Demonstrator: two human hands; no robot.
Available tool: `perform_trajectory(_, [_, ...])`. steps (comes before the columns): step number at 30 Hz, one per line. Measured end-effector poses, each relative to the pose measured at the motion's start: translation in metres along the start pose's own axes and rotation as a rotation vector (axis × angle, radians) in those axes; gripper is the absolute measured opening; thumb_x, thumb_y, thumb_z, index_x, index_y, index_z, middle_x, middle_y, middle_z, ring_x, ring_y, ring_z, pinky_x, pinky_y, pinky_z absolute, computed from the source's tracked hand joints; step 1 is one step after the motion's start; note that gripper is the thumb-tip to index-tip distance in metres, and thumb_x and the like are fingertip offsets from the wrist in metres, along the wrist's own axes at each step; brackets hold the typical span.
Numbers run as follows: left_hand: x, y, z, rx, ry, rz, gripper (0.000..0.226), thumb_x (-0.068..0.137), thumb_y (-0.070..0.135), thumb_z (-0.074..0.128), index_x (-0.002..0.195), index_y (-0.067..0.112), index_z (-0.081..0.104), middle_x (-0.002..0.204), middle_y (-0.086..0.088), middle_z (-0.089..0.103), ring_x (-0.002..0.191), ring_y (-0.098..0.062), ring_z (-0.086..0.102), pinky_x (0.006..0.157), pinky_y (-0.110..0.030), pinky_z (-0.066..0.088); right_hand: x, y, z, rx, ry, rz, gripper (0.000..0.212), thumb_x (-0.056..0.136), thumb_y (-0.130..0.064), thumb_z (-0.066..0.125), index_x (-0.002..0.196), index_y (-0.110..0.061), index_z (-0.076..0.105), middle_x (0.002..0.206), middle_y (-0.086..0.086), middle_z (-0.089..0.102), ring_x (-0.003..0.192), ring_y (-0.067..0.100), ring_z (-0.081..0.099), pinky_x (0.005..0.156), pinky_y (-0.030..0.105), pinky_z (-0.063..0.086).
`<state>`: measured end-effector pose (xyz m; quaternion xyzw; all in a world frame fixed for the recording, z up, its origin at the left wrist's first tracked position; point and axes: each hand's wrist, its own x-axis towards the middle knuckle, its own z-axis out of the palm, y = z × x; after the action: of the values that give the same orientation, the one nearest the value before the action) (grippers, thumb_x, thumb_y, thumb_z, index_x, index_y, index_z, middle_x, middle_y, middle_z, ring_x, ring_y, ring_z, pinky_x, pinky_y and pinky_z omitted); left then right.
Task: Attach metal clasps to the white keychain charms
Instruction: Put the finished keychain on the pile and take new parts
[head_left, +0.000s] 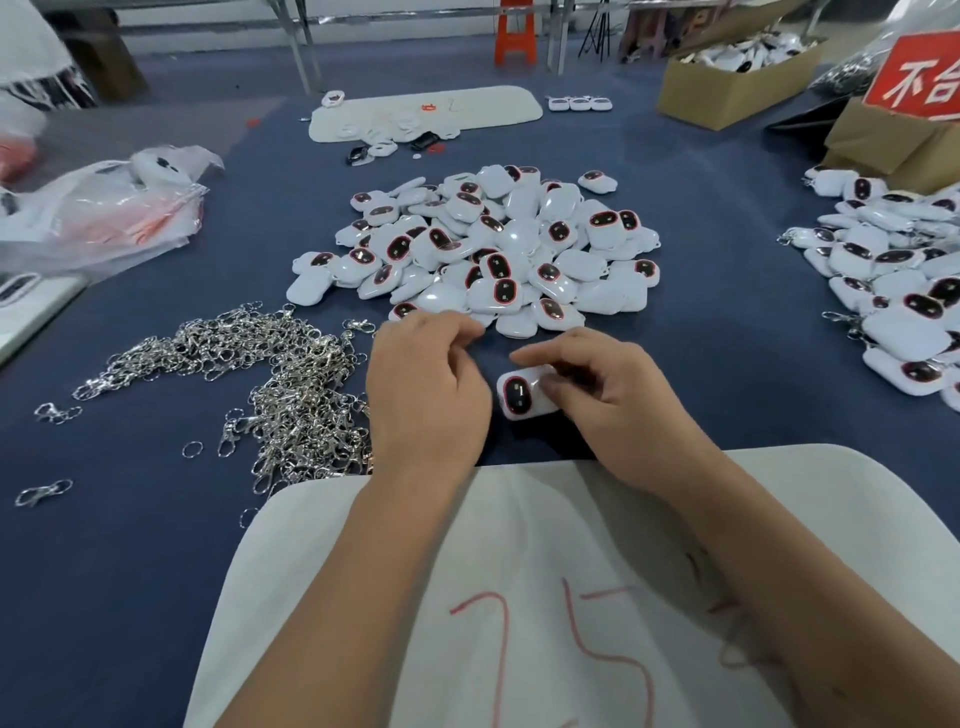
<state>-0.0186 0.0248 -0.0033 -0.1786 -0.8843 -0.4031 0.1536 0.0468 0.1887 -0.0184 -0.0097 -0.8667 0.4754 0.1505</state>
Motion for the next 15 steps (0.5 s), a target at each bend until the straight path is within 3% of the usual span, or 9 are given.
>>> perform_trajectory(3, [-0.004, 0.010, 0.003, -0.229, -0.088, 0.023, 0.027, 0.090, 0.019, 0.053, 0.104, 0.020, 0.076, 0.087, 0.005, 0.074, 0.086, -0.012, 0.068, 0.083, -0.034, 0.054, 0.000, -0.001, 0.001, 0.022, 0.057, 0.015, 0.037, 0.100, 0.001, 0.061, 0.127, -0.022, 0.072, 0.110, -0.007, 0.074, 0.105, 0.010, 0.068, 0.098, 0.026, 0.052])
perform_trajectory(7, [-0.005, 0.008, 0.012, -0.242, -0.150, 0.039, 0.019, 0.092, 0.009, 0.064, 0.101, 0.018, 0.078, 0.093, 0.003, 0.075, 0.083, -0.011, 0.069, 0.082, -0.037, 0.056, 0.002, 0.001, -0.002, 0.087, 0.144, 0.045, 0.034, 0.101, -0.003, 0.063, 0.125, -0.025, 0.071, 0.104, -0.008, 0.076, 0.102, 0.010, 0.070, 0.096, 0.027, 0.055])
perform_trajectory(15, [-0.004, 0.005, 0.011, -0.311, -0.208, -0.008, 0.014, 0.090, 0.008, 0.067, 0.092, 0.019, 0.076, 0.077, 0.003, 0.072, 0.070, -0.013, 0.065, 0.068, -0.028, 0.054, 0.001, 0.003, -0.003, 0.202, 0.197, 0.056, 0.028, 0.097, -0.006, 0.071, 0.118, -0.024, 0.073, 0.101, -0.005, 0.077, 0.099, 0.013, 0.073, 0.093, 0.027, 0.057])
